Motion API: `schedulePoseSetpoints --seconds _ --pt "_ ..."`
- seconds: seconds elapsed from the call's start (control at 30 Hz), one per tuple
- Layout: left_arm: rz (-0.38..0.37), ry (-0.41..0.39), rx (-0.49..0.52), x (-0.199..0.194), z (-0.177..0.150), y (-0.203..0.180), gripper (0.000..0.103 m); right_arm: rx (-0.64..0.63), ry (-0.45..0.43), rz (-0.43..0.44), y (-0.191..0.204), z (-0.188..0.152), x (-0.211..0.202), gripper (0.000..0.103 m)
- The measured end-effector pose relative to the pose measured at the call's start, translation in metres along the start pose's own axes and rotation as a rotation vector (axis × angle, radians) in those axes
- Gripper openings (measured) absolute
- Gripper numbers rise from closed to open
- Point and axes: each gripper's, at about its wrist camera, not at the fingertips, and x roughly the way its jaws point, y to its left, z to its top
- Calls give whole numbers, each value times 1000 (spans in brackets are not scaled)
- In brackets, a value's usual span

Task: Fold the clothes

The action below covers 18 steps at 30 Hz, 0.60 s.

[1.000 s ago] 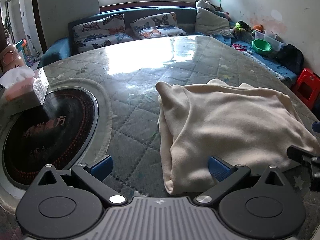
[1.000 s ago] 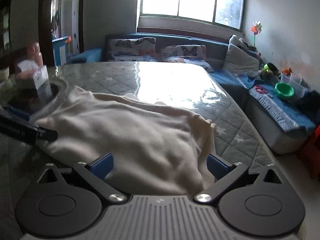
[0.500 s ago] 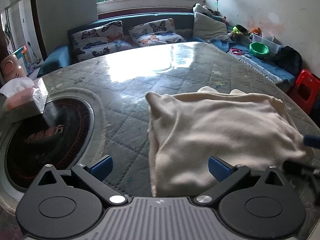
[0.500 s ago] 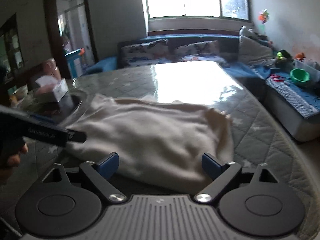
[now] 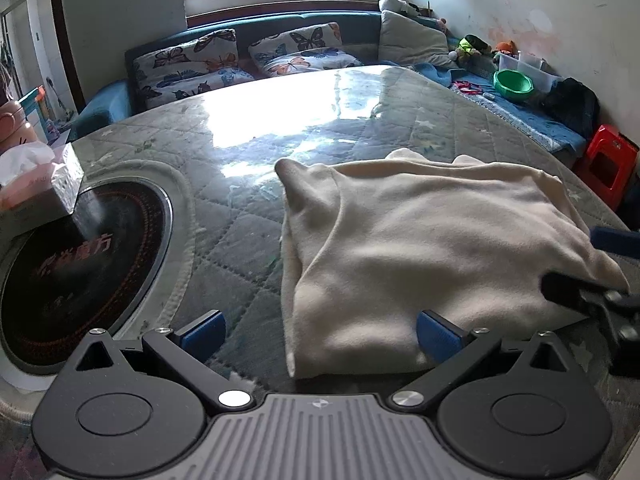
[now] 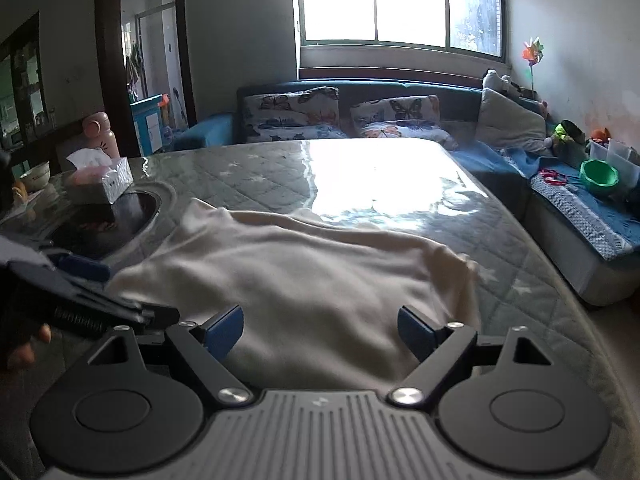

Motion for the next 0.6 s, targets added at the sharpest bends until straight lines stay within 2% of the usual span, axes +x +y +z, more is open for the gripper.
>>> schedulePoseSetpoints --seconds 0.13,0.2,0.6 --pt "-2 3 -17 -7 -4 11 103 -48 43 0 15 -3 15 87" --pt "-1 6 -24 -9 -7 19 103 -75 36 -13 20 -6 14 87" --pt "25 30 -76 -17 -28 48 103 -105 73 81 44 -8 12 92"
